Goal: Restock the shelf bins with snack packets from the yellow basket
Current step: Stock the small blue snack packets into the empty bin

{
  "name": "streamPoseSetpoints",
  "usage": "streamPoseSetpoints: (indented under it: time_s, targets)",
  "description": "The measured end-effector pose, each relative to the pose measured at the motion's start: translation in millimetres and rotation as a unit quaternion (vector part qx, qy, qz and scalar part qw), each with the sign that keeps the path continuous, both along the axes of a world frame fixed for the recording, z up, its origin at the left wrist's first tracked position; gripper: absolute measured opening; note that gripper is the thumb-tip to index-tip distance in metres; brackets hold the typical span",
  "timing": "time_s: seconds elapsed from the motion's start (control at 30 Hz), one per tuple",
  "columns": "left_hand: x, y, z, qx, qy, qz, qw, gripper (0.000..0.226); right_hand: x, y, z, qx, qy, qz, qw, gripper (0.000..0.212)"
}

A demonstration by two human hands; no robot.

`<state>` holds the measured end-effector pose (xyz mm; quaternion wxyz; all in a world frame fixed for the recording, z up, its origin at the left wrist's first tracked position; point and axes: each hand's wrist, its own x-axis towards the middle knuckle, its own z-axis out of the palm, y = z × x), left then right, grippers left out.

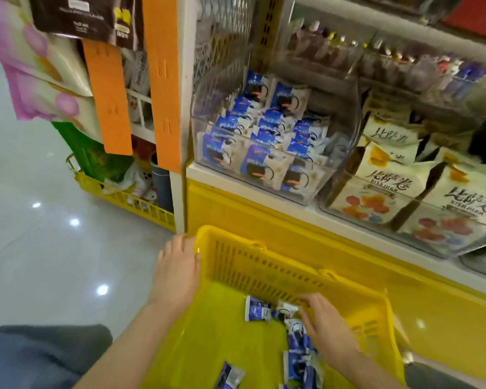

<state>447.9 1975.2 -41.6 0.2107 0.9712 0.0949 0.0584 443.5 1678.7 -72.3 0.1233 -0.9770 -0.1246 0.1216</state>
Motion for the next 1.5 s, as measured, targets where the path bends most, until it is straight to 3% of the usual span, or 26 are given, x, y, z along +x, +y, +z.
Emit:
streamPoseSetpoints:
  time_s: [0.17, 0.33, 0.47, 0.6, 0.83, 0.97, 1.07, 1.13, 1.23, 1.3, 1.37, 1.43, 1.5]
  targets:
    - [-3, 17, -32, -0.076, 0.143, 0.053, 0.985, 0.032, -4, -30, -80, -0.074, 0.168, -0.084, 0.979, 0.052]
    - [-2, 20, -42, -0.165, 0.098, 0.048, 0.98, 0.027, -9, -46, -123, -0.052, 0.28, -0.146, 0.948, 0.063]
    - [-2, 21, -45, -0.168, 0.076, 0.052, 0.982, 0.027, -5, -38, -137, 0.049, 0.244, -0.234, 0.94, 0.078]
    - [-1, 21, -50, -0.174, 0.064, 0.059, 0.981, 0.027, 3, -24, -143, -0.043, 0.216, -0.251, 0.943, 0.081]
    - [-2, 22, -51, -0.153, 0.053, 0.058, 0.985, 0.025, 0, -7, -148, -0.003, 0.247, -0.226, 0.942, 0.044]
    - [-4, 19, -47, -0.092, 0.066, 0.05, 0.992, 0.028, -1, 4, -133, 0.057, 0.219, -0.209, 0.951, 0.043]
    - [-8, 6, -41, 0.005, -0.005, -0.02, 1.0, 0.035, 0, 18, -109, 0.127, 0.179, -0.202, 0.954, 0.044]
    - [-14, -13, -37, 0.007, -0.036, -0.071, 0.997, 0.035, 0, 27, -90, 0.152, 0.155, -0.182, 0.959, 0.039]
    - [-32, -45, -41, -0.153, 0.017, -0.063, 0.986, 0.037, -1, 45, -54, 0.245, 0.208, -0.174, 0.931, 0.017]
    - [-44, -62, -44, -0.312, 0.118, -0.01, 0.943, 0.045, -5, 59, -26, 0.358, 0.293, -0.226, 0.857, 0.021]
    - [-50, -73, -44, -0.45, 0.2, 0.018, 0.87, 0.041, -13, 69, -5, 0.46, 0.352, -0.255, 0.774, 0.029]
    - [-52, -76, -42, -0.52, 0.235, 0.004, 0.821, 0.028, -22, 74, 6, 0.497, 0.363, -0.214, 0.758, 0.023]
    - [-53, -74, -40, -0.536, 0.239, -0.011, 0.809, 0.016, -28, 74, 8, 0.504, 0.351, -0.185, 0.767, 0.015]
